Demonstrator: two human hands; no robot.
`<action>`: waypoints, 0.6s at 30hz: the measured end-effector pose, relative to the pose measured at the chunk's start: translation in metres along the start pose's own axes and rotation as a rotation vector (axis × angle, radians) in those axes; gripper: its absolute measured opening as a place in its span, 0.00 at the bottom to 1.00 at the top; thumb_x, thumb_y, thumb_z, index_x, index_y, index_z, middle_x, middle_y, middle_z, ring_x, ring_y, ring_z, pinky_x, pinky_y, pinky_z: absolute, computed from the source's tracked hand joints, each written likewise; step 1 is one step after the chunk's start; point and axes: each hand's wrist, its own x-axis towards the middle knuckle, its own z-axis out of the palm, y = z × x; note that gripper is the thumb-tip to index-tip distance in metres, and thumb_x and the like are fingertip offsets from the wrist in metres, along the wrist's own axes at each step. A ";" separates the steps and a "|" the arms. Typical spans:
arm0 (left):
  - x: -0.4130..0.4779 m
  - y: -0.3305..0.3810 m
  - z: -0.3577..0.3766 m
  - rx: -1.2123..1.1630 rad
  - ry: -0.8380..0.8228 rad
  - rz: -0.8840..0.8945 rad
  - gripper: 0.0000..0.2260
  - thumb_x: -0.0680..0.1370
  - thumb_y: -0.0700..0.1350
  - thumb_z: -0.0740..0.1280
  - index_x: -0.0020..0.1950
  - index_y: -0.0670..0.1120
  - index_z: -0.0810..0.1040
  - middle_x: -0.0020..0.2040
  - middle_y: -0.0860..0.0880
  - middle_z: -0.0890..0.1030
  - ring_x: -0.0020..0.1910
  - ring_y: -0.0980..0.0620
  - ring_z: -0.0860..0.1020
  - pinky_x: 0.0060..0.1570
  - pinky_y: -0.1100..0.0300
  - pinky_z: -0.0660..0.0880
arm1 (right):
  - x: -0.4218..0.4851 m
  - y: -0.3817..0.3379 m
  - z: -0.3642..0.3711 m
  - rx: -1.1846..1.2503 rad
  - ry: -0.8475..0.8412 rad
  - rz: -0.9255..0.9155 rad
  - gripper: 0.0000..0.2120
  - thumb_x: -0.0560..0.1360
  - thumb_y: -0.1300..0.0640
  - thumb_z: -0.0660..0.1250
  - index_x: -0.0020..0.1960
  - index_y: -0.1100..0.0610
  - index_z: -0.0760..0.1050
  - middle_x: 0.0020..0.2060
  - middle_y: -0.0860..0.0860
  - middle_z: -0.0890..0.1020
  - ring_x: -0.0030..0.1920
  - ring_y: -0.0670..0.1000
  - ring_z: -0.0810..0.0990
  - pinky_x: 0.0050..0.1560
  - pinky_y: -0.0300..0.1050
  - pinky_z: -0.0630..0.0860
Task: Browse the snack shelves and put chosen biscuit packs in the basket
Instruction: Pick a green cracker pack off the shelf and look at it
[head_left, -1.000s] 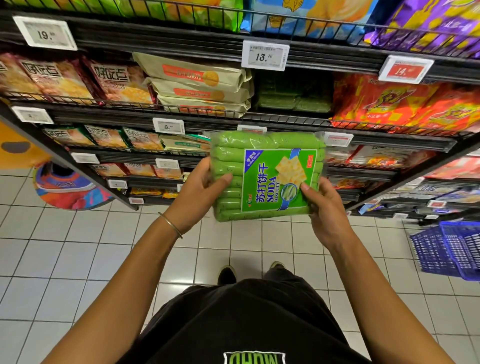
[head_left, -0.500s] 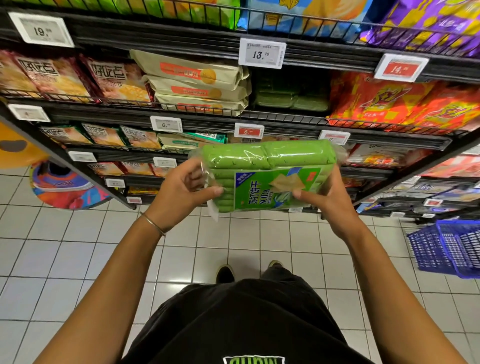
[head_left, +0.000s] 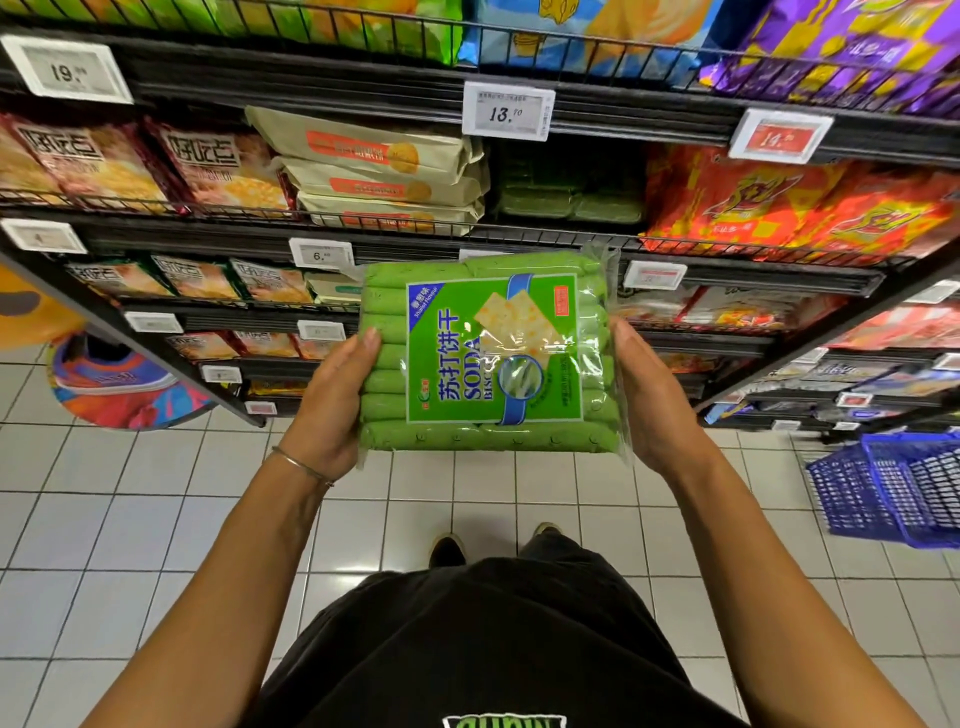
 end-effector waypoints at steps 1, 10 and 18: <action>0.000 0.001 0.003 0.021 0.012 -0.001 0.14 0.82 0.56 0.62 0.57 0.55 0.87 0.58 0.45 0.86 0.55 0.46 0.86 0.48 0.48 0.84 | 0.000 0.002 0.002 0.038 0.032 0.030 0.21 0.82 0.37 0.60 0.64 0.49 0.82 0.64 0.58 0.83 0.66 0.59 0.82 0.61 0.58 0.81; 0.002 0.001 0.009 0.084 0.078 0.004 0.20 0.77 0.62 0.63 0.61 0.53 0.83 0.59 0.45 0.86 0.56 0.44 0.85 0.51 0.46 0.84 | 0.002 0.007 0.010 0.024 0.145 0.039 0.23 0.78 0.36 0.63 0.63 0.51 0.82 0.59 0.55 0.86 0.60 0.57 0.85 0.55 0.53 0.84; 0.006 0.000 0.005 0.163 0.123 0.013 0.14 0.86 0.55 0.59 0.58 0.51 0.83 0.56 0.45 0.87 0.54 0.44 0.86 0.53 0.43 0.84 | 0.005 0.009 0.009 0.053 0.089 0.049 0.25 0.75 0.34 0.67 0.62 0.50 0.82 0.60 0.60 0.84 0.59 0.58 0.85 0.60 0.65 0.81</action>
